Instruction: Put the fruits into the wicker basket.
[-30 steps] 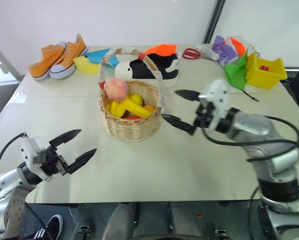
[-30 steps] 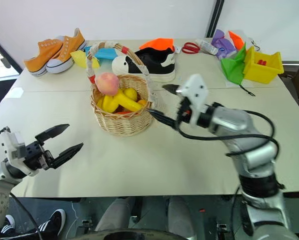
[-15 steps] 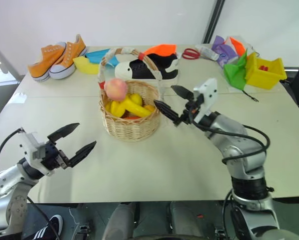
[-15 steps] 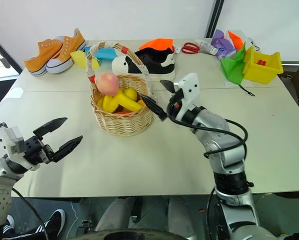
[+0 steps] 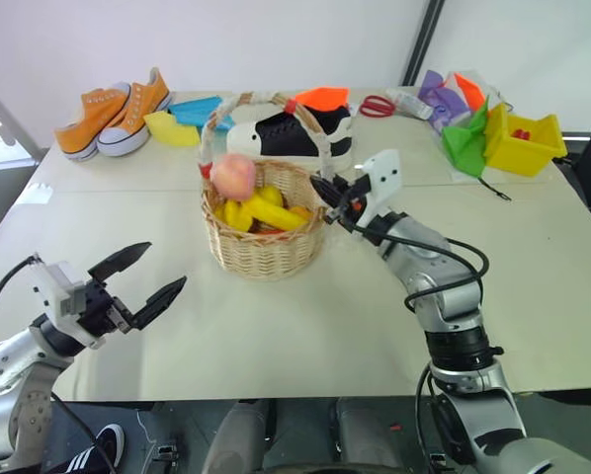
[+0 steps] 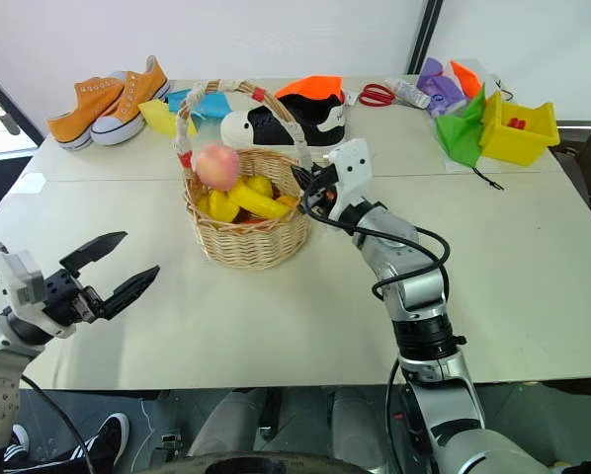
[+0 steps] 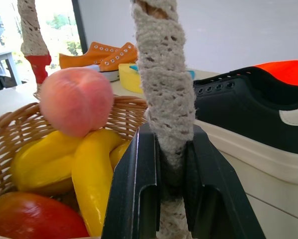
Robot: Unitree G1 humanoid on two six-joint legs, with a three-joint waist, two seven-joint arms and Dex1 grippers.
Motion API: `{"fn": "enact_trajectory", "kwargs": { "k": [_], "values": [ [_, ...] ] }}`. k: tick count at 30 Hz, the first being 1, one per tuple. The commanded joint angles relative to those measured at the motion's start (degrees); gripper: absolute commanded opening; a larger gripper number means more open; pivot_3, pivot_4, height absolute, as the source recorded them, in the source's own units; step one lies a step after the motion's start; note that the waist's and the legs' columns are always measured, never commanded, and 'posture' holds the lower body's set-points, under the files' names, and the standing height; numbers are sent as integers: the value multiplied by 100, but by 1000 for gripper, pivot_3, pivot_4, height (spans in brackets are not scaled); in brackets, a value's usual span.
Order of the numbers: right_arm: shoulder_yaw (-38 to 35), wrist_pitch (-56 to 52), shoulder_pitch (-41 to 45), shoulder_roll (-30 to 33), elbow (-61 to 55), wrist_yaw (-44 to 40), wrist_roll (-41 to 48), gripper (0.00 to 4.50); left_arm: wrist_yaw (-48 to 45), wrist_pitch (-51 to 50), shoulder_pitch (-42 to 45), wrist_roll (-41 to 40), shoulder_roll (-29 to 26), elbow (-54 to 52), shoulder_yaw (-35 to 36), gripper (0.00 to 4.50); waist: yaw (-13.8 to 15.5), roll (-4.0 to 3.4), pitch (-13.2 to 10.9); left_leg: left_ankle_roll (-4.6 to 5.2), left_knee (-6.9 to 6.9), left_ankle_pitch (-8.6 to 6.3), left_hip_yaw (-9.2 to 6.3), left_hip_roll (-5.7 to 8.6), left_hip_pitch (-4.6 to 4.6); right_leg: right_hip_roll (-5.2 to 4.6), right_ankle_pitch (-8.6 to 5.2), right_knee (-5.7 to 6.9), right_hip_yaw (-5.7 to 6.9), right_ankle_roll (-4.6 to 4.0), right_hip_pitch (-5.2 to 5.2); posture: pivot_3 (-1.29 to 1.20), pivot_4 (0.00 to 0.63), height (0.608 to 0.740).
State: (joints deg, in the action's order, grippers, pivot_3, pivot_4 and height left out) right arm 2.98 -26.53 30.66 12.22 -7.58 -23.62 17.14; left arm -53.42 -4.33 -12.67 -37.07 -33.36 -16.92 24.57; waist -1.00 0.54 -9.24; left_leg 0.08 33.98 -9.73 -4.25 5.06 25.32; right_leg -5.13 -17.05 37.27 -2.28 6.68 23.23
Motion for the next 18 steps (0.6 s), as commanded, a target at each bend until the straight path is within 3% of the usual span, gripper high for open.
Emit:
{"fn": "enact_trajectory", "kwargs": {
  "k": [1, 7, 12, 18],
  "values": [
    [-239, 176, 120, 91, -202, -139, 148, 46, -12, 113, 59, -81, 11, -70, 127, 4500, 2, 0, 0, 0, 0, 0, 0, 0, 0, 0, 0, 0, 0, 0, 0, 0, 150, 740],
    [-1150, 266, -215, 1078, -266, -740, 472, 46, -76, 30, 335, -126, -10, 48, -6, 4500, 56, 0, 0, 0, 2, 0, 0, 5, 2, -4, 0, -10, 1, 0, -8, 0, 150, 740],
    [-2614, 518, -1194, 2403, 17, -1121, 545, 46, -223, 9, 800, -54, 26, 334, -347, 4500, 163, -8, -3, 2, 2, 0, 4, 7, 2, -9, 0, -16, 1, 0, -17, 0, 150, 740],
    [-3776, 1227, -1967, 2947, 722, -867, 381, 46, -502, -41, 1495, 49, 58, 780, -856, 4500, 170, -9, -1, 9, 8, 4, 4, 4, -3, -8, -2, -17, 3, -2, -49, 0, 150, 740]
  ]
}}
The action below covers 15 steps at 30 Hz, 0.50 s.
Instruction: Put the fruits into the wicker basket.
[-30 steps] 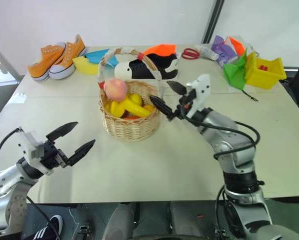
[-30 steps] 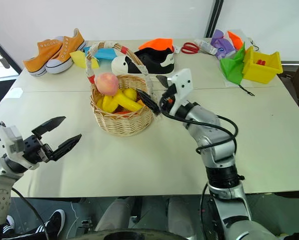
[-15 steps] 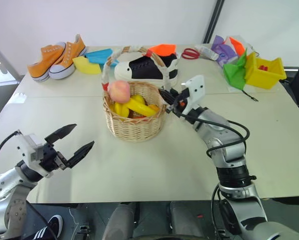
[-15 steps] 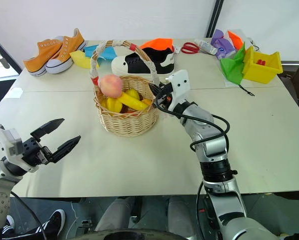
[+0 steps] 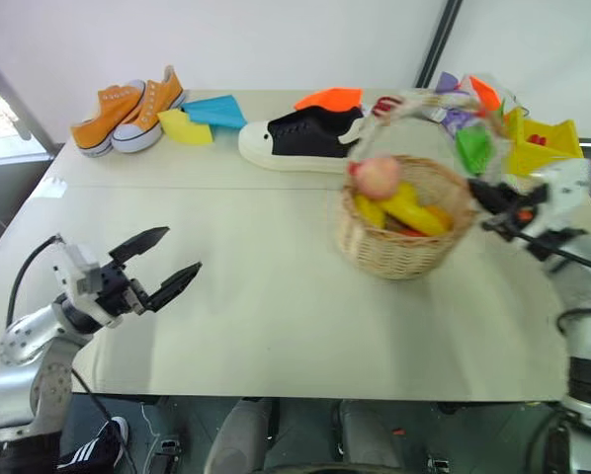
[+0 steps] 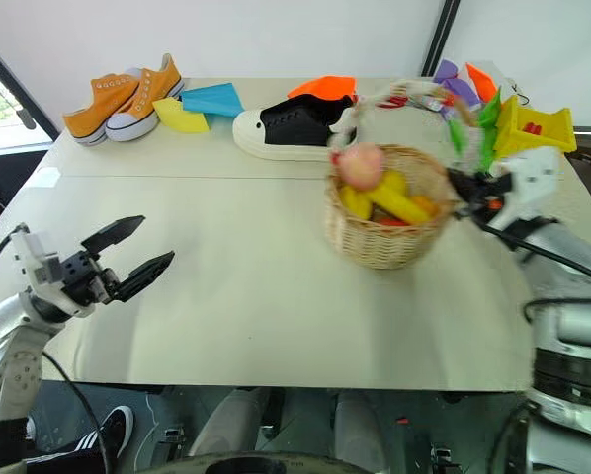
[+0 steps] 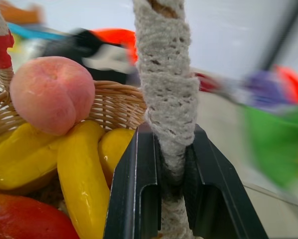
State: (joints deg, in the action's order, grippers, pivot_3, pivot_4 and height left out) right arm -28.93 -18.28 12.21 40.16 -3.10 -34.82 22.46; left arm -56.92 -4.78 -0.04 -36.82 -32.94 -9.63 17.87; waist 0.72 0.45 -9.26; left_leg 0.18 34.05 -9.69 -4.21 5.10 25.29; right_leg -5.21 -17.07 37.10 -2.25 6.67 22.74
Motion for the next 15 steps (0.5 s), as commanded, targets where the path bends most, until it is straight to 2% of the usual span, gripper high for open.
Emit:
{"fn": "enact_trajectory", "kwargs": {
  "k": [1, 7, 12, 14, 15],
  "values": [
    [-726, 558, -231, 182, 411, 320, -207, 46, -250, -58, 335, -4, 3, 109, -287, 4500, -10, 0, 0, 2, 4, 1, 1, 0, -1, 0, 0, 1, 0, 0, -2, 0, 150, 740],
    [-1115, 832, -733, 94, 446, 604, -192, 46, -546, -162, 840, 35, 11, 416, -650, 4500, -27, -4, 2, 6, 6, 3, 4, -2, -9, 2, 0, 5, -3, 0, -7, 0, 150, 740],
    [-969, 883, -881, -5, 236, 782, -198, 46, -664, -97, 1003, 120, 30, 619, -721, 4500, -17, -4, 2, 7, 9, 4, 3, -1, -10, 2, 0, 4, -3, 0, -12, 0, 150, 740],
    [-932, 785, -908, -61, 168, 799, -98, 1119, -699, -93, 1021, 134, 32, 665, -706, 4500, -15, -4, 2, 7, 9, 4, 3, -2, -10, 2, 0, 4, -3, 1, -11, 0, 150, 740],
    [-902, 783, -910, -67, 157, 812, -101, 1450, -705, -95, 1029, 141, 36, 685, -702, 4500, -18, -4, 2, 7, 9, 4, 1, -2, -10, 2, 0, 4, -2, 1, -11, 0, 150, 740]
  ]
}}
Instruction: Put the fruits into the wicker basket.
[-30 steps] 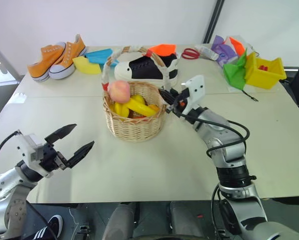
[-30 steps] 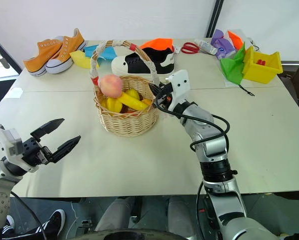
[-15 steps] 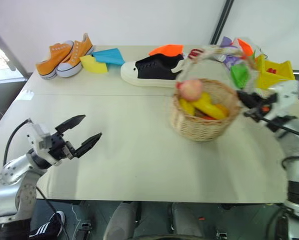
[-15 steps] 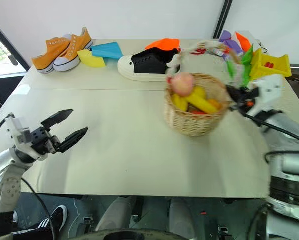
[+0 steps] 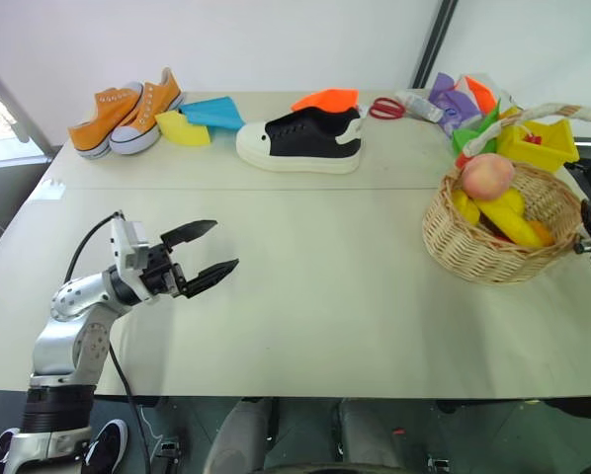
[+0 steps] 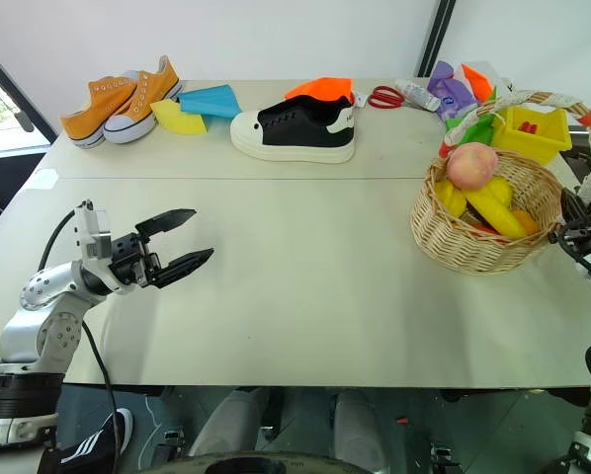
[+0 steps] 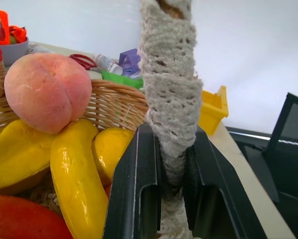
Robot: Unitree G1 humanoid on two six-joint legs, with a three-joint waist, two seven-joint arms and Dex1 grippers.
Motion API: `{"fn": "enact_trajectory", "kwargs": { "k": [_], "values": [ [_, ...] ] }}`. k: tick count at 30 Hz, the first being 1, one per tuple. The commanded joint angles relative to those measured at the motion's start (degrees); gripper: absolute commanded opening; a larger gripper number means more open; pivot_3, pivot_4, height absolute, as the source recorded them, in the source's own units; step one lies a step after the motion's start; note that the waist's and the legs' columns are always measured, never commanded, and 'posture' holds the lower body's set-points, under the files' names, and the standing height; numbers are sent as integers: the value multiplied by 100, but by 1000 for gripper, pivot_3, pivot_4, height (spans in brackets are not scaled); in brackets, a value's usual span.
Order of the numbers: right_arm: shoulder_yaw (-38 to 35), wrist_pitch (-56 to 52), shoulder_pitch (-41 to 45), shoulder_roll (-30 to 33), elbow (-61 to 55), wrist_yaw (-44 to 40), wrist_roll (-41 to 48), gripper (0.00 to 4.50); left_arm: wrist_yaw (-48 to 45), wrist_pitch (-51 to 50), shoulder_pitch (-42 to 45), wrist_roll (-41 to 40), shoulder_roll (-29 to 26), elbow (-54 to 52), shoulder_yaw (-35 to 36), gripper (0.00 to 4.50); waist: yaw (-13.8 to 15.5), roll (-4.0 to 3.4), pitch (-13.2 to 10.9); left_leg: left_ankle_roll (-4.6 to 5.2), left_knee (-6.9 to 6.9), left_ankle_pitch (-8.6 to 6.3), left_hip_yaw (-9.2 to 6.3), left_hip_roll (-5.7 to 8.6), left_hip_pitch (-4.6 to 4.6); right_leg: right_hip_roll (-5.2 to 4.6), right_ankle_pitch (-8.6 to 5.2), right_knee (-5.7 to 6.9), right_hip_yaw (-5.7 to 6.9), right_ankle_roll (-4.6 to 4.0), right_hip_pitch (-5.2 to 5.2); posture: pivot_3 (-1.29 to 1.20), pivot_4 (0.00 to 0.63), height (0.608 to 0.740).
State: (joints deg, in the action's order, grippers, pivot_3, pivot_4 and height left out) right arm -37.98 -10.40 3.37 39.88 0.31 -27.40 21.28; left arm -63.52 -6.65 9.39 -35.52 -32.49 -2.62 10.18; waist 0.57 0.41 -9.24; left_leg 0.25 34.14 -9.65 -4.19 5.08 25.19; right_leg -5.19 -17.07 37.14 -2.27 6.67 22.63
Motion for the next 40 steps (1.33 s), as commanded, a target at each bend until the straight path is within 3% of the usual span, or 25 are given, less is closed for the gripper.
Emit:
{"fn": "enact_trajectory", "kwargs": {
  "k": [1, 6, 12, 14, 20, 25, 27, 31, 35, 40],
  "values": [
    [5, 8, 2, -65, -197, 119, 28, 1981, -54, 96, 76, 14, -9, -10, 71, 4500, -12, 0, 0, 0, 0, 0, 0, 0, 0, 0, 0, 0, 0, 0, 0, 0, 150, 740],
    [-32, 58, 87, -80, -94, 469, -105, 4466, -35, 122, 49, 57, 7, 21, 68, 4500, -17, -2, -1, 0, 0, 0, 0, 0, 0, 0, 0, 1, -1, -1, 1, 0, 150, 740],
    [-412, -227, -291, -287, -774, 756, 223, 4466, 81, 279, 65, 213, 54, 180, 103, 4500, 6, -2, -1, 0, 0, 0, 0, 0, 0, 0, 0, 1, -1, 0, 1, 0, 150, 740],
    [-610, -425, -469, -656, -1407, 970, 678, 4466, 161, 275, 113, 242, 59, 242, 141, 4500, 12, -2, -1, 0, -1, 0, -1, 0, 1, 0, 0, 1, -1, 1, 2, 0, 150, 740],
    [-101, -397, -1313, -1928, -3241, 1542, 844, 4466, 419, 350, 207, 387, 91, 458, 183, 4500, -23, -1, 1, -1, -2, -1, -9, -4, 0, 4, 0, 6, 1, 2, 4, 0, 150, 740],
    [1126, -442, -1728, -2508, -4225, 1709, 460, 4466, 900, 184, 272, 576, 58, 536, 226, 4500, -49, -3, 2, -11, -2, -7, -9, -3, 0, 4, -8, 10, -2, -12, 9, 0, 150, 740],
    [1984, -574, -1542, -2145, -4199, 1214, 232, 4466, 1288, 65, 327, 779, 22, 682, 253, 4500, -106, -3, 2, -12, -2, -7, -9, -3, -1, 5, -8, 12, -2, -13, 14, 0, 150, 740],
    [3082, -1187, -451, -1561, -3526, 98, 696, 4466, 1851, 284, 320, 954, 102, 733, 526, 4500, -160, 0, 0, -5, 0, -3, -8, -3, -10, 6, -8, 11, 0, -13, 8, 0, 150, 740],
    [3760, -1188, 389, -1268, -2537, -880, 643, 4466, 2385, 189, 270, 958, 131, 801, 842, 4500, -118, 7, 0, -2, -1, -1, -20, -5, -15, 7, 0, 11, 15, 4, 1, 0, 150, 740],
    [3955, -874, 1019, -1324, -1565, -1279, 449, 4466, 2664, 150, 14, 877, 122, 656, 1186, 4500, -114, 11, -2, -3, -1, -2, -27, 1, -14, 2, 2, 1, 27, 7, 3, 0, 150, 740]
  ]
}}
